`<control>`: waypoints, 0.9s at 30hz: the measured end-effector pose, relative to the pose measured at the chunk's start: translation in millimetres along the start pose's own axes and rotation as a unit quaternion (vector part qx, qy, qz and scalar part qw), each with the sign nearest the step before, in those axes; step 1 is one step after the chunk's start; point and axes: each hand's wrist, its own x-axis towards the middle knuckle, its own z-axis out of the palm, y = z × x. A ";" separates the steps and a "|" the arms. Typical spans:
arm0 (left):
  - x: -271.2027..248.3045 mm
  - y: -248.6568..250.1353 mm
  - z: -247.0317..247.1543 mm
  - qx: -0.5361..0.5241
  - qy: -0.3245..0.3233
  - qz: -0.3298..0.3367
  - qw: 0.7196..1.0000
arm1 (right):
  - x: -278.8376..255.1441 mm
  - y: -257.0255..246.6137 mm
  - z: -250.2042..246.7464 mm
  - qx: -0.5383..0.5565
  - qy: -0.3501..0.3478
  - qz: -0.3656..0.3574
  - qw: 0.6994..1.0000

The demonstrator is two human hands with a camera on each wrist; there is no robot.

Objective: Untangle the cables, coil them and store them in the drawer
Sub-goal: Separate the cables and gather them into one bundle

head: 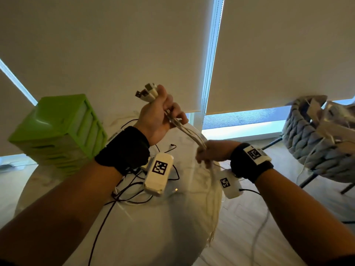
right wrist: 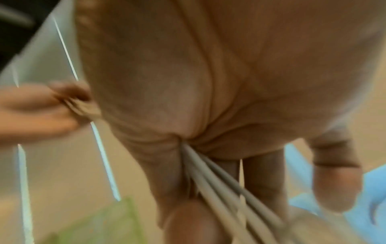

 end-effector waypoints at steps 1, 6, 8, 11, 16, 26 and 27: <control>-1.1 5.0 -0.4 -0.010 -0.002 0.000 1.000 | 2.7 19.7 2.7 -0.025 0.006 0.038 0.999; -9.4 5.5 2.8 0.072 -0.029 -0.030 0.997 | 0.4 80.1 3.4 -0.084 -0.001 0.168 0.982; -11.2 -4.5 5.6 0.103 -0.037 -0.046 0.993 | -1.4 66.4 -11.4 -0.031 0.019 0.085 0.996; -13.9 -16.7 10.1 0.124 -0.031 -0.072 0.989 | -20.8 12.1 -34.1 0.144 0.136 -0.084 0.977; -21.2 -25.7 19.9 0.158 -0.041 -0.083 0.983 | -50.7 -87.5 -38.9 0.275 0.223 -0.224 0.908; -32.3 -15.4 24.9 0.165 -0.016 -0.039 0.985 | -54.3 -127.9 -26.2 -0.047 0.298 -0.320 0.898; -30.8 -15.5 26.2 0.166 -0.026 -0.029 0.985 | -55.4 -128.6 -28.0 -0.052 0.312 -0.318 0.894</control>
